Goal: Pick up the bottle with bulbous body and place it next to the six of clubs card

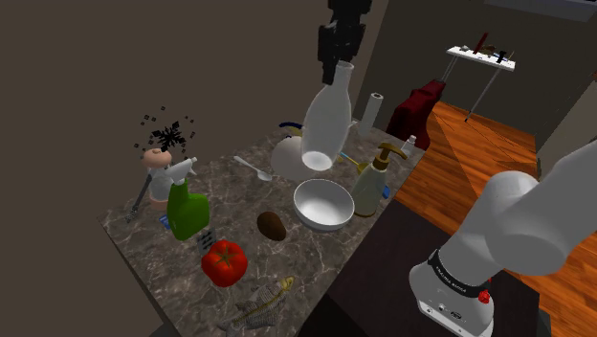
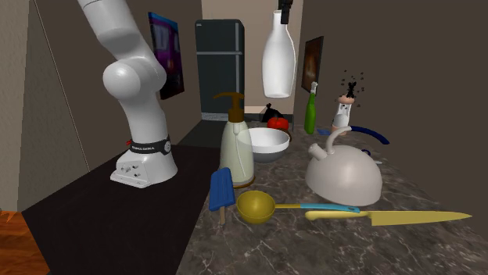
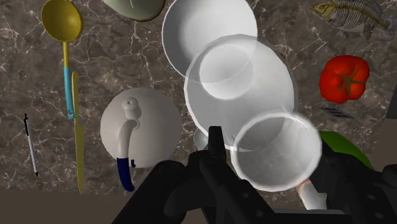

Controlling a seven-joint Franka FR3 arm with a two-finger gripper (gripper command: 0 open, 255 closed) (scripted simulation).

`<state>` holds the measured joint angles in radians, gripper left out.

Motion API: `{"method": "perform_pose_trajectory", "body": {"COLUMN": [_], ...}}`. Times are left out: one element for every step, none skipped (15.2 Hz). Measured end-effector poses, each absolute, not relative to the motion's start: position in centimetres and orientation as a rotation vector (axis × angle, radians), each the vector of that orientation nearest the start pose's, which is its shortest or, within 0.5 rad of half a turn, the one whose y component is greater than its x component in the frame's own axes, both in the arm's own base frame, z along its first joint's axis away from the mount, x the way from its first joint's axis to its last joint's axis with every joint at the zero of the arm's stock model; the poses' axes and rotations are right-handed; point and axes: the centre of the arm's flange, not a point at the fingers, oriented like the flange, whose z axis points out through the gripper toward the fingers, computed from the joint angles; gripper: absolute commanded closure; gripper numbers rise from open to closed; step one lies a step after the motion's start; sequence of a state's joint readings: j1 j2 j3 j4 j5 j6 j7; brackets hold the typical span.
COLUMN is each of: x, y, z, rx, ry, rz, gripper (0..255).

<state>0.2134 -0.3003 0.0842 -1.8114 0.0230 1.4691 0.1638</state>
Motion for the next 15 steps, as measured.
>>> {"method": "perform_pose_trajectory", "body": {"x": [42.6, 42.7, 42.6, 42.6, 42.7, 42.6, 42.8, 42.5, 42.5, 42.7, 42.8, 42.5, 42.5, 42.5, 42.9], "y": [15.4, 16.6, 17.9, 19.6, 20.6, 22.1, 23.4, 24.7, 26.1, 27.0, 28.0, 29.4, 30.9, 32.1, 33.3], "z": [64.9, 64.6, 64.3, 64.1, 63.9, 63.7, 63.3, 63.2, 62.8, 62.7, 62.5, 62.1, 61.9, 61.7, 61.5], "rx": [-3.146, -3.146, -3.146, -3.146, -3.146, -3.146, -3.146, -3.146, -3.146, -3.146, -3.146, -3.147, -3.146, -3.147, -3.146], "ry": [-0.207, -0.207, -0.207, -0.208, -0.207, -0.208, -0.207, -0.207, -0.207, -0.207, -0.207, -0.207, -0.208, -0.207, -0.207], "rz": [0.065, 0.066, 0.066, 0.065, 0.066, 0.065, 0.065, 0.066, 0.065, 0.065, 0.065, 0.065, 0.065, 0.065, 0.064], "gripper": [255, 255, 255, 255, 255, 255, 255, 255, 255, 255, 255, 255, 255, 255, 255]}}
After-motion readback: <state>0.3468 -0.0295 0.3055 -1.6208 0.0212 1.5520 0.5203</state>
